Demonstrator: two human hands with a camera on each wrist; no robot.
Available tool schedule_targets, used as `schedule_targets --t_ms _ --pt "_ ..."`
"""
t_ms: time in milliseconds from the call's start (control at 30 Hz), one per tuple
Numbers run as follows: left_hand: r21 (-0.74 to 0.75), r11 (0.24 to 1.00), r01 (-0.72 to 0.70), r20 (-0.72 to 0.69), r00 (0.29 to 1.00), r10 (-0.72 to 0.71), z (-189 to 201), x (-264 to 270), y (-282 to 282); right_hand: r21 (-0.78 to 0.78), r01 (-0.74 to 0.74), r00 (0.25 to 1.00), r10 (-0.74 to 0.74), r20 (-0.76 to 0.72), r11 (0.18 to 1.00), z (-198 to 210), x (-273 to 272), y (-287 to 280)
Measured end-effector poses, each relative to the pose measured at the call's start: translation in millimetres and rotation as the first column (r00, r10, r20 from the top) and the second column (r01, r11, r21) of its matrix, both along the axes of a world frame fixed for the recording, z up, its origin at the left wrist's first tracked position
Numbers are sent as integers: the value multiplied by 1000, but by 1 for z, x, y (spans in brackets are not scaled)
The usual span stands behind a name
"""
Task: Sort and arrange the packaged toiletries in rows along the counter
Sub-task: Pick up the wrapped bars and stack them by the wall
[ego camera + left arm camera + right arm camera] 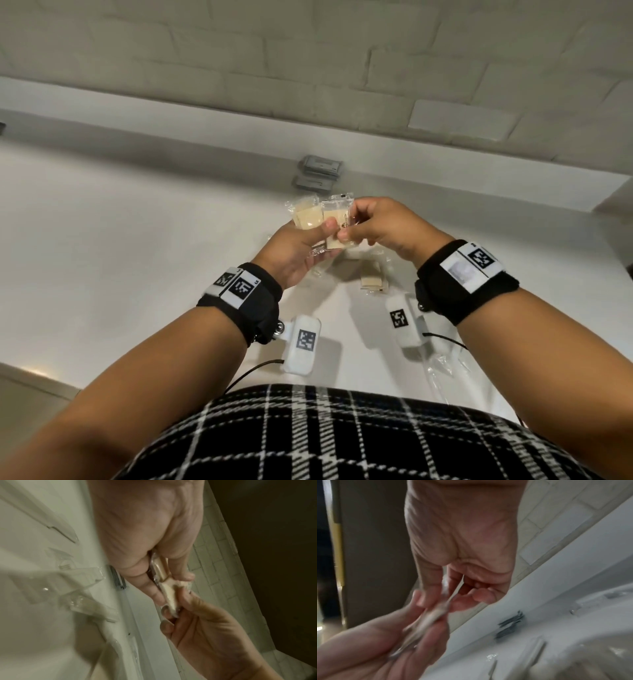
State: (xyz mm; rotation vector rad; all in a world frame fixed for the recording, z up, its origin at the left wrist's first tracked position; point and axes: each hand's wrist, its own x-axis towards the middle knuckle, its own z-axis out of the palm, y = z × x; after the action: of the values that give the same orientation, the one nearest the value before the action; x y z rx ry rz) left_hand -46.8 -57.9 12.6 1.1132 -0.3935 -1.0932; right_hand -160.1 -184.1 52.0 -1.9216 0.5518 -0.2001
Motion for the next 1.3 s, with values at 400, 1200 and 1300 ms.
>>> schedule_targets --t_ms 400,1200,1300 --pt "-25 999 -22 -84 996 19 15 -7 -2 103 215 893 -238 381 971 -15 -17 -1" --pt "13 990 -143 256 957 135 12 -10 -2 -476 341 935 -344 83 811 25 -14 -9" --pt "4 989 -145 150 978 143 9 -6 -2 -202 265 964 -265 26 943 27 -18 -9"
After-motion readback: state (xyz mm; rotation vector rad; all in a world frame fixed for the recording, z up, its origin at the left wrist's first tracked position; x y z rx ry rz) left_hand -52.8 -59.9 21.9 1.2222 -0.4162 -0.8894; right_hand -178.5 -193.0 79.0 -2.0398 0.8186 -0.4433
